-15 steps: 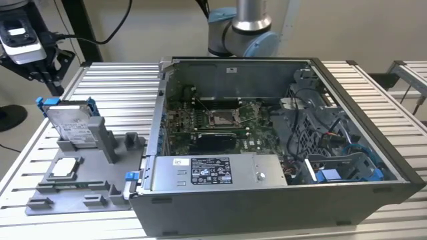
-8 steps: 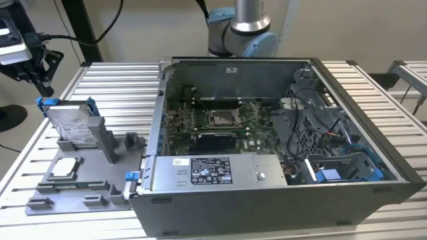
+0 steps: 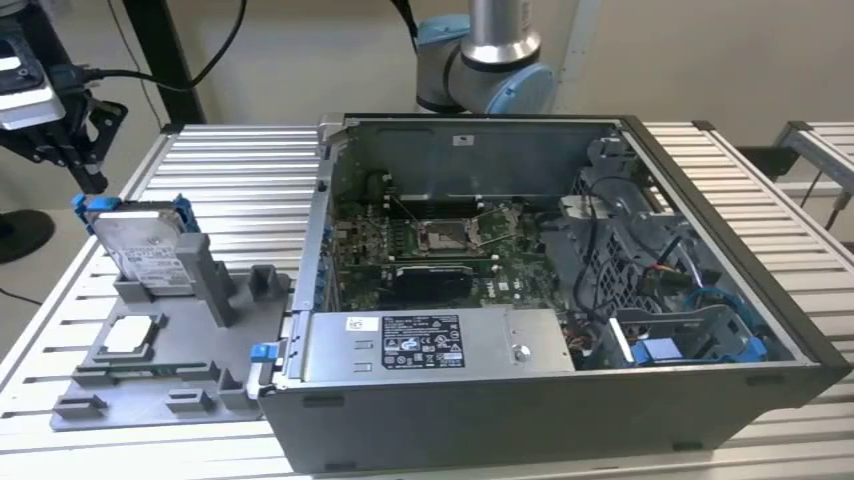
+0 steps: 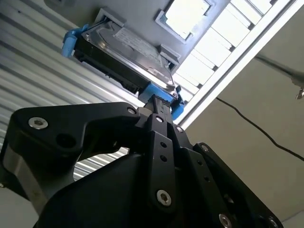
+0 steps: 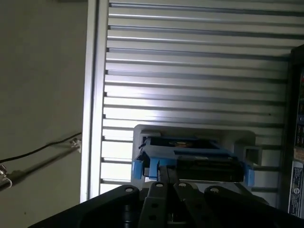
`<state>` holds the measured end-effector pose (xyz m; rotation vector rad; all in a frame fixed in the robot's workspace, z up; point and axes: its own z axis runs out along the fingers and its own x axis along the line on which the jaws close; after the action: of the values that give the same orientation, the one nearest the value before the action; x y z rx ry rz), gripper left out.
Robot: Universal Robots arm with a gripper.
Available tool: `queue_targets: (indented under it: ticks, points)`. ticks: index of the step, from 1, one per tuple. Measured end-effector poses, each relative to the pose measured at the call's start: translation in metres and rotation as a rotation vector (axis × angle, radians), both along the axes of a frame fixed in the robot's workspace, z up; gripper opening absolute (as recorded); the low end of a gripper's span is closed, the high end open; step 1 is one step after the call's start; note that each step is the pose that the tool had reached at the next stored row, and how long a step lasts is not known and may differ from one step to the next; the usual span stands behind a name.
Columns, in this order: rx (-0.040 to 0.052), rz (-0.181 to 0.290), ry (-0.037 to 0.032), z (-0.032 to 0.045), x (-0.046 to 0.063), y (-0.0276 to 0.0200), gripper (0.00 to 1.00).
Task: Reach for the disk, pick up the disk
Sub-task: 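Pick up the disk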
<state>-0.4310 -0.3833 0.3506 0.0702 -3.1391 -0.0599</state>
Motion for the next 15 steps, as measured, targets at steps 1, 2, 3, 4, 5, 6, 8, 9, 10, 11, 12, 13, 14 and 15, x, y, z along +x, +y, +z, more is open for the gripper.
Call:
queue_targets:
  ticks: [1,2,3,4,5,6,8,9,10,11,12,13,14,15]
  points:
    - [0.0000,0.011,0.0000,0.0000,0.0000,0.0000,0.00]
    - [0.0000,0.023,0.0000,0.0000,-0.0001,0.0000,0.00]
    - [0.0000,0.034,-0.0001,0.0000,-0.0001,0.0000,0.00]
    - [0.0000,0.045,-0.0001,0.0000,-0.0002,0.0000,0.00]
    - [0.0000,0.055,-0.0001,0.0000,-0.0002,0.0000,0.00]
    - [0.0000,0.065,-0.0001,0.0000,-0.0002,0.0000,0.00]
    - [0.0000,0.083,-0.0002,-0.0001,-0.0003,0.0000,0.00]
    - [0.0001,0.090,-0.0002,-0.0001,-0.0003,0.0000,0.00]
    - [0.0001,0.098,-0.0002,-0.0001,-0.0003,0.0000,0.00]
    - [0.0001,0.106,-0.0002,-0.0001,-0.0003,0.0000,0.00]
    - [0.0001,0.113,-0.0002,-0.0001,-0.0003,0.0000,0.00]
    - [0.0001,0.120,-0.0002,-0.0001,-0.0004,0.0000,0.00]
    - [0.0000,0.127,-0.0002,-0.0001,-0.0004,0.0000,0.00]
    - [0.0000,0.134,-0.0001,0.0000,-0.0004,0.0000,0.00]
